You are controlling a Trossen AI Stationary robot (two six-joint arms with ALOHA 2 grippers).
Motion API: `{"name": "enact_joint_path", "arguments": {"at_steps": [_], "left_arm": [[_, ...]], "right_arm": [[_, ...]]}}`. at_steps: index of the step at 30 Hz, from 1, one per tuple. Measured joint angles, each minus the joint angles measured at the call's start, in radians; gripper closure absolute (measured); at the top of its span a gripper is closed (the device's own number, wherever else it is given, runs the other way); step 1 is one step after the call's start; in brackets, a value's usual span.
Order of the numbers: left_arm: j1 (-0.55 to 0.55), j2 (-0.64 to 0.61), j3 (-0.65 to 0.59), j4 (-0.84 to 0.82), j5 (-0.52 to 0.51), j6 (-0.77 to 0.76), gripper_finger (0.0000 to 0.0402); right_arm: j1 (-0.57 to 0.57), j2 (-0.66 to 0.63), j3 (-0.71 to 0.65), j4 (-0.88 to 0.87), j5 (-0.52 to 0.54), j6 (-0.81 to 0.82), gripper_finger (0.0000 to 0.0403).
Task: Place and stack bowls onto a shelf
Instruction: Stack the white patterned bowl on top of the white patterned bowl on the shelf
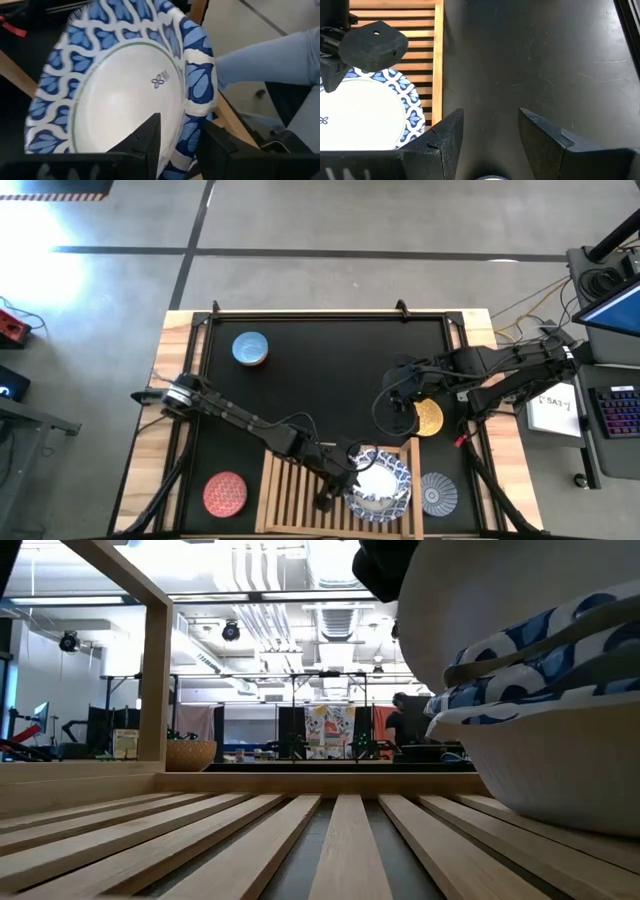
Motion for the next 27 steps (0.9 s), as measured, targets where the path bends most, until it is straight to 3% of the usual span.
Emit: {"name": "enact_joint_path", "arguments": {"at_steps": [14, 27], "left_arm": [[-0.01, -0.038, 0.001, -0.044, -0.001, 0.04, 0.0251], [-0.016, -0.07, 0.001, -0.054, -0.002, 0.055, 0.0246]], "right_arm": [[0.0, 0.0, 0.0, -0.006, 0.0, 0.032, 0.0225], [0.0, 0.0, 0.0, -0.011, 0.0, 0.049, 0.0228]]}}
